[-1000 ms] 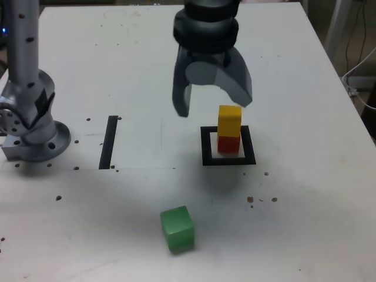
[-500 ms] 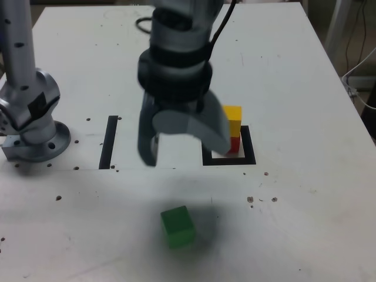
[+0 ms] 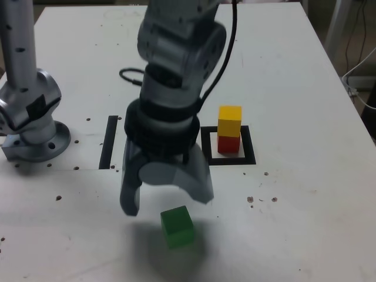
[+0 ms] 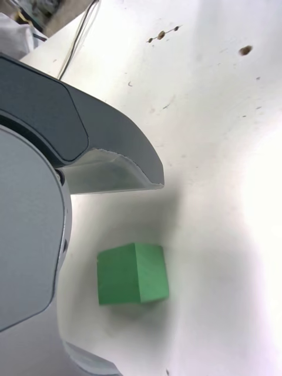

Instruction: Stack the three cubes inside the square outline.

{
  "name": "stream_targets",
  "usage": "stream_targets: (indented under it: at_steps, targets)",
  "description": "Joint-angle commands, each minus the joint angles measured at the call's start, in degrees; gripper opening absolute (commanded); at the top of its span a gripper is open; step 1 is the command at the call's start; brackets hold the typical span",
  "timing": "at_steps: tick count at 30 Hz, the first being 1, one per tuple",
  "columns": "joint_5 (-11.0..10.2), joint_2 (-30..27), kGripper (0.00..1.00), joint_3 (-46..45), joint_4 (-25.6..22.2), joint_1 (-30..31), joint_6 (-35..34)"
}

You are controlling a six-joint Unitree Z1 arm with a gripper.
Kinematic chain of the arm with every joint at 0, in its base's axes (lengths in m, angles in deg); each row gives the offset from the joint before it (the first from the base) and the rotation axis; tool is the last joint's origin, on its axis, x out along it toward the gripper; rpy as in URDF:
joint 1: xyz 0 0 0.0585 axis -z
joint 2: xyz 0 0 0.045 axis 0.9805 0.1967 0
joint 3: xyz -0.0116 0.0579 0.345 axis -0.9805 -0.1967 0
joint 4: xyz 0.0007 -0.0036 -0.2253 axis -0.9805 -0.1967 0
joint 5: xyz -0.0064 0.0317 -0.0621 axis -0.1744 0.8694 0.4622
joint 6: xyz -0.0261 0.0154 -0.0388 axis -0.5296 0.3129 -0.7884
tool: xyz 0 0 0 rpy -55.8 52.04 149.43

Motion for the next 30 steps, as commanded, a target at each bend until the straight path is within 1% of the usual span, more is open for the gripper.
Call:
stream_targets:
  at_steps: [1, 14, 19, 21, 23, 25, 27, 29, 30]
  targets:
    - [0.73, 1.03, 0.98, -0.67, 1.18, 0.29, 0.01]
    - [3.05, 5.63, 0.96, -0.76, 4.74, 0.55, 2.39]
    - [4.10, 7.24, 0.87, 0.11, 4.52, 0.55, 3.34]
    - [4.54, 7.68, 0.81, 0.52, 4.12, 0.55, 3.52]
    - [4.82, 8.04, 0.73, 1.04, 3.62, 0.55, 3.61]
    - [4.71, 8.32, 0.59, 1.54, 3.37, 0.55, 3.79]
    - [4.16, 8.44, 0.45, 1.91, 3.47, 0.62, 4.02]
    - [3.50, 8.46, 0.34, 2.12, 3.81, 0.70, 4.25]
    - [3.18, 8.46, 0.30, 2.16, 3.99, 0.74, 4.36]
